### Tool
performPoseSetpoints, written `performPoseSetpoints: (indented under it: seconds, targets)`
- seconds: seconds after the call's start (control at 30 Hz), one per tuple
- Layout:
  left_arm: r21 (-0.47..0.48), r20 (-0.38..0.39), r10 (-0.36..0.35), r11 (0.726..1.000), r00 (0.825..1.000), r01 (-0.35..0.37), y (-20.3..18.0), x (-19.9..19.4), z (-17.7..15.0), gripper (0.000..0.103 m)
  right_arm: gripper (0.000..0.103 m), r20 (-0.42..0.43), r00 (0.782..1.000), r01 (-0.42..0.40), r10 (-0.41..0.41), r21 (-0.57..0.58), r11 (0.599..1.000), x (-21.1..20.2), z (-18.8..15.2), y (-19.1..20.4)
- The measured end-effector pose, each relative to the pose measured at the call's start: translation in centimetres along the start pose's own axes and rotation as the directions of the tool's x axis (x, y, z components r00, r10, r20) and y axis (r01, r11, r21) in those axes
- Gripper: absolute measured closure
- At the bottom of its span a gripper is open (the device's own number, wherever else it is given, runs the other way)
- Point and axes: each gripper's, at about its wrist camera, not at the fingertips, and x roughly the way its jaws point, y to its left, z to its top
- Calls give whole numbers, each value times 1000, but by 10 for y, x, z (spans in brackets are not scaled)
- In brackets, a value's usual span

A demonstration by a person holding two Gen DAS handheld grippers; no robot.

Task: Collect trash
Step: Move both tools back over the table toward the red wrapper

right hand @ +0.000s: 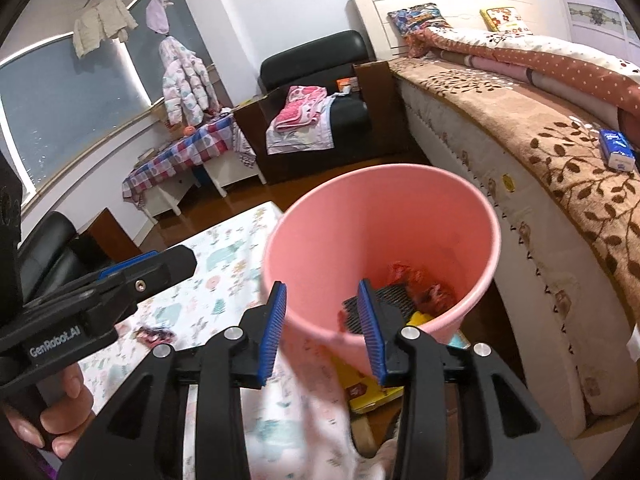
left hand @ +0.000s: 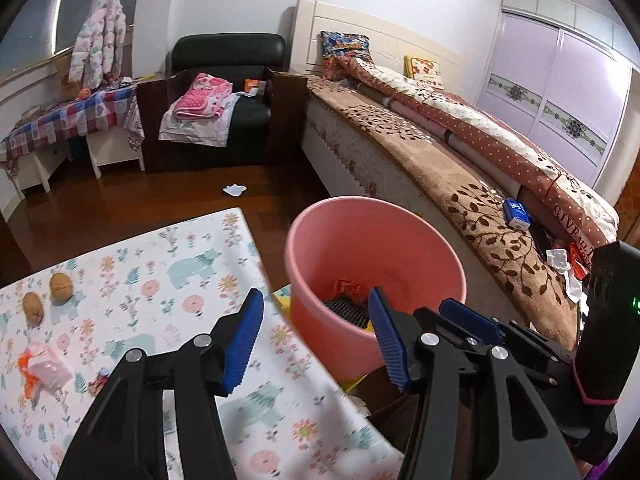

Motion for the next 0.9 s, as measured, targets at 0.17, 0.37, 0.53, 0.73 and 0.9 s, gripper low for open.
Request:
performPoseSetpoints:
  seconds: [0.17,0.37,0.53,0.73,0.9]
  targets:
    - [-12,-6,44,999,999,-44,18,-14,-11,49,65,15,1000,-13,13,-17,1000,-6,-9,20]
    - [-51,-4,77,996,997,-77,38,-29,-24,49,65,3,1000,-16,16,-42,999,-9,-18,36]
    - [-62,-7,99,993,995,-99,46,-34,-32,49,65,-12,999,-33,32,-83,996,-9,-25,53]
    - [-89,-10,119,989,993,-119,60,-41,-39,49,65,-29,998,-59,56,-119,991,-7,-32,71]
    - [-103,-8,147,984,989,-147,74,-46,-46,49,65,-47,996,-87,81,-145,986,-3,-35,83]
